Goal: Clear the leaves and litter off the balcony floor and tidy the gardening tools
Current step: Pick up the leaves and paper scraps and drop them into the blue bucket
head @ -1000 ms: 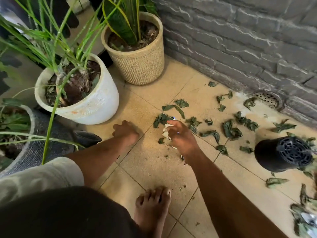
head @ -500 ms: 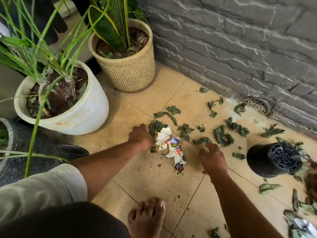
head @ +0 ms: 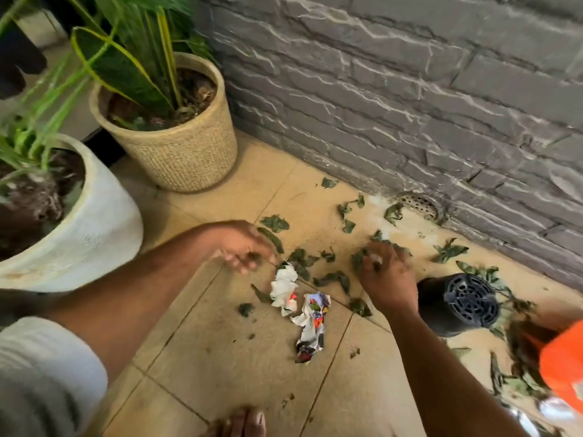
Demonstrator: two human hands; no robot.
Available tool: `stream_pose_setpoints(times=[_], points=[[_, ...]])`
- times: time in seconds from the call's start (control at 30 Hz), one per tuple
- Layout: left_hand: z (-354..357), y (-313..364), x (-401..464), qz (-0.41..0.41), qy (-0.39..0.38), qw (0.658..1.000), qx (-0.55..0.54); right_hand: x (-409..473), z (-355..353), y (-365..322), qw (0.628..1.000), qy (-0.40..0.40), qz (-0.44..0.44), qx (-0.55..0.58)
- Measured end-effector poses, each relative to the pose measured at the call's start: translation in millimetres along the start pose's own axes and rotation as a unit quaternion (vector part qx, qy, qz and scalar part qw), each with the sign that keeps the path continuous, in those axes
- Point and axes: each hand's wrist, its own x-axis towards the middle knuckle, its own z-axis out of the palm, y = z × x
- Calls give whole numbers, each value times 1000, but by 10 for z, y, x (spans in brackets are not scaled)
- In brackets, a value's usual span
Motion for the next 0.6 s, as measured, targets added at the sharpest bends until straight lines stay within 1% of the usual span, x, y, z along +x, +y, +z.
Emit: stream_pose_setpoints(times=[0.03, 0.07, 0.1, 0.13, 0.2, 0.23, 0.3, 0.33, 0.4, 0.5, 0.53, 0.6], points=[[-88, 22, 80, -2, 97, 995, 35, 81, -5, -20, 999, -30, 9, -22], [-140, 35, 187, -2, 210, 974, 81, 158, 3, -37, 997, -57, 20, -42], [-140, 37, 276, -5, 299, 946, 126, 209, 16, -76, 994, -81, 32, -60], [-108, 27, 362, -14, 335, 929, 157, 238, 46, -106, 992, -99, 40, -74], [2, -61, 509, -27, 321, 927, 192, 231, 124, -182, 988, -112, 53, -92], [45, -117, 568, -19, 314, 925, 214, 191, 174, -220, 988, -110, 57, -97], [124, -229, 657, 33, 314, 916, 247, 86, 259, -289, 988, -101, 55, -103], [178, -264, 672, 58, 311, 913, 258, 23, 305, -308, 988, -98, 43, -107], [331, -263, 627, 83, 294, 917, 255, -106, 364, -340, 988, -110, 7, -105], [512, -263, 532, 106, 279, 917, 265, -214, 443, -354, 982, -160, -66, -73], [574, -274, 527, 111, 261, 922, 264, -209, 423, -364, 979, -179, -87, -53], [691, -262, 506, 99, 203, 944, 242, -123, 310, -382, 972, -216, -93, -6]])
